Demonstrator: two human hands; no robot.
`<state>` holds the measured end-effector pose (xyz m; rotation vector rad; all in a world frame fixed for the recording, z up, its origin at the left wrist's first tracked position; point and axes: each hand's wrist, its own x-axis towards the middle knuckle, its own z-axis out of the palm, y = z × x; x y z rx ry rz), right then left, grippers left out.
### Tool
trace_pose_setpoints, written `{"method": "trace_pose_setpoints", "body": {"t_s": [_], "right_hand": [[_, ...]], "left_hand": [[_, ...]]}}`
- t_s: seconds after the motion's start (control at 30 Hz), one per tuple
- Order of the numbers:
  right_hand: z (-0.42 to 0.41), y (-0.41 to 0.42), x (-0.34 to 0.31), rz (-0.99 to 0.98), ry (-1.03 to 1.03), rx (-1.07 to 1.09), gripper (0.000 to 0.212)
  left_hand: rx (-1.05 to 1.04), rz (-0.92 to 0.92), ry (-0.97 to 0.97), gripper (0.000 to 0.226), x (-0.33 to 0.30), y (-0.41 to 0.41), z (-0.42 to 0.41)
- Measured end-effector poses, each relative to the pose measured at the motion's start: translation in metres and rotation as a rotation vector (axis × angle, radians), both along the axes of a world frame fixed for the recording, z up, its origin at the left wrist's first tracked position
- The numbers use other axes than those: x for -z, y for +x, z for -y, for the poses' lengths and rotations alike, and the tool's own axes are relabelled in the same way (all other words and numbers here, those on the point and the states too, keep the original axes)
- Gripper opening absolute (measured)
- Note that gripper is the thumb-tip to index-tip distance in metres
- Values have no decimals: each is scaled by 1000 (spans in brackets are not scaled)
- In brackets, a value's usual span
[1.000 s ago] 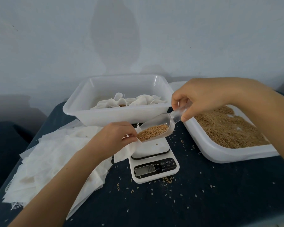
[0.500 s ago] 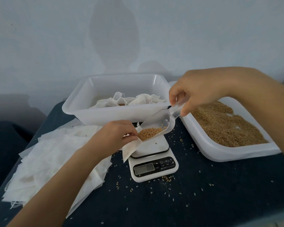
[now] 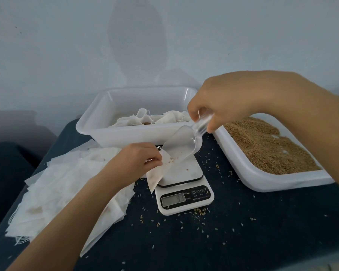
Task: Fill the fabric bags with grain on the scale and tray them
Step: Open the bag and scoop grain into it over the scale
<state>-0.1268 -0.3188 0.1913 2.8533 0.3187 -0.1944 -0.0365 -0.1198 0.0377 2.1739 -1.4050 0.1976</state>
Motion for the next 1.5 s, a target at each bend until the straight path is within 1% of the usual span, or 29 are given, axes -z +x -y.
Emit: {"method": "trace_pose_setpoints", "body": {"t_s": [0.2,0.3,0.37,0.43,0.57,0.63,0.67,0.73,0.77,0.83,0.93,1.03,1.1,1.17,1.33,1.43,1.5], "right_hand": [[-12,-2,0,51,-121,-17,28],[-15,-3,9,111,-213,-69,27],[-11,-6,14,160,-180,-91,22],[4,-9,14,172,-34,-47,21],[53,-20,24,154,464,233,31],[77,-28,41,210,611,386,39],[87,-30,51,250,669,456,38],[106,-32,70,333,752,599,27],[115,-32,79,359,759,672,23],[131,-29,95,350,728,822,23],[143,-28,118,244,709,965,36],[147,-28,138,155,634,1040,48],[147,-28,146,125,635,1066,52],[146,-28,149,114,573,1065,52],[147,-28,154,91,467,1033,44],[146,-27,153,57,430,1005,42],[144,-28,146,108,446,980,38]], "left_hand": [[-22,-5,-7,7,1,1,-2],[-23,0,-4,7,2,1,-2],[-29,9,0,8,4,1,-3],[-50,15,-10,8,4,2,-5],[-115,4,-44,6,-1,5,-8],[-135,-1,-62,8,-6,6,-5],[-145,-7,-64,9,-9,7,-2],[-153,-1,-50,11,-14,8,7],[-148,4,-37,12,-16,8,12],[-116,3,-12,12,-18,8,25],[-73,10,21,11,-16,8,46],[-61,0,47,11,-8,10,67],[-50,-1,54,12,-3,11,79],[-47,11,55,12,2,10,89],[-65,4,138,11,15,10,101],[-68,3,173,16,17,8,104],[-75,2,173,25,15,9,101]]}}
